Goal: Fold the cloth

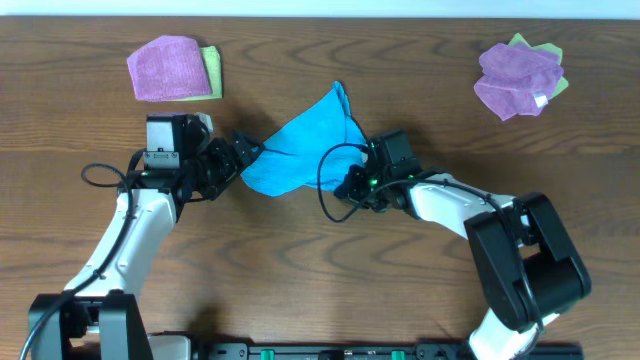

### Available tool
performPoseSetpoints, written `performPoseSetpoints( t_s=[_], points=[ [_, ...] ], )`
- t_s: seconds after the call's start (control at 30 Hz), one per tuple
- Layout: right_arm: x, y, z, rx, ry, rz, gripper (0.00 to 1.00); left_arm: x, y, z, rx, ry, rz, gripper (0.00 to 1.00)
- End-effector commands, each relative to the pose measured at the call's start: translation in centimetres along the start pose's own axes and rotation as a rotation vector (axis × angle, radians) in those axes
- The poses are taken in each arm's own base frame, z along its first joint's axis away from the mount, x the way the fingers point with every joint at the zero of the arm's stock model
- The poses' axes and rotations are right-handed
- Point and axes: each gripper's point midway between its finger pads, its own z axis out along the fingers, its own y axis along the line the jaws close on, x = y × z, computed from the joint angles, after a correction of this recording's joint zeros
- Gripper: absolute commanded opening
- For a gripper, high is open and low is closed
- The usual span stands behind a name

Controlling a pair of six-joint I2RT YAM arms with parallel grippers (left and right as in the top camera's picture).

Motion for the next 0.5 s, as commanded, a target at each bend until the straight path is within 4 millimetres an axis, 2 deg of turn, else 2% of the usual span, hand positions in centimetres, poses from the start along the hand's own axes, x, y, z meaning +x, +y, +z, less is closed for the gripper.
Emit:
performPoseSetpoints(
  t_s=[0.0,0.13,0.17,0.2,0.23,0.27,0.47],
  points=[
    [-0.8,-1.2,-0.6,0.04,-0.035,-0.02,0.01,-0.1,-0.3,0.0,0.015,0.01,-0.005,0.95],
    [-2.3,-1.5,-2.6,0.035,-0.077,-0.014,0.01,-0.1,-0.3,0.0,0.014,0.008,-0.005,0.95],
    [-2.4,-1.4,-3.0,0.024,-0.077,-0.009,0.1,-0.1,-0.3,0.0,0.014,0.008,-0.005,0.95],
    [-2.5,-1.0,-3.4,0.002,-0.072,-0.005,0.34,-0.1,-0.3,0.0,0.013,0.008,-0.004,0.95],
    [-2.3,-0.7,-3.5,-0.02,-0.06,-0.003,0.46,-0.1,-0.3,0.0,0.013,0.008,-0.005,0.95],
    [-2.1,-0.4,-3.6,-0.038,-0.046,-0.001,0.5,-0.1,-0.3,0.0,0.013,0.008,-0.004,0.95],
    [-1.0,-0.2,-3.2,-0.032,-0.009,0.061,0.55,-0.1,-0.3,0.0,0.013,0.007,-0.004,0.95]
  ],
)
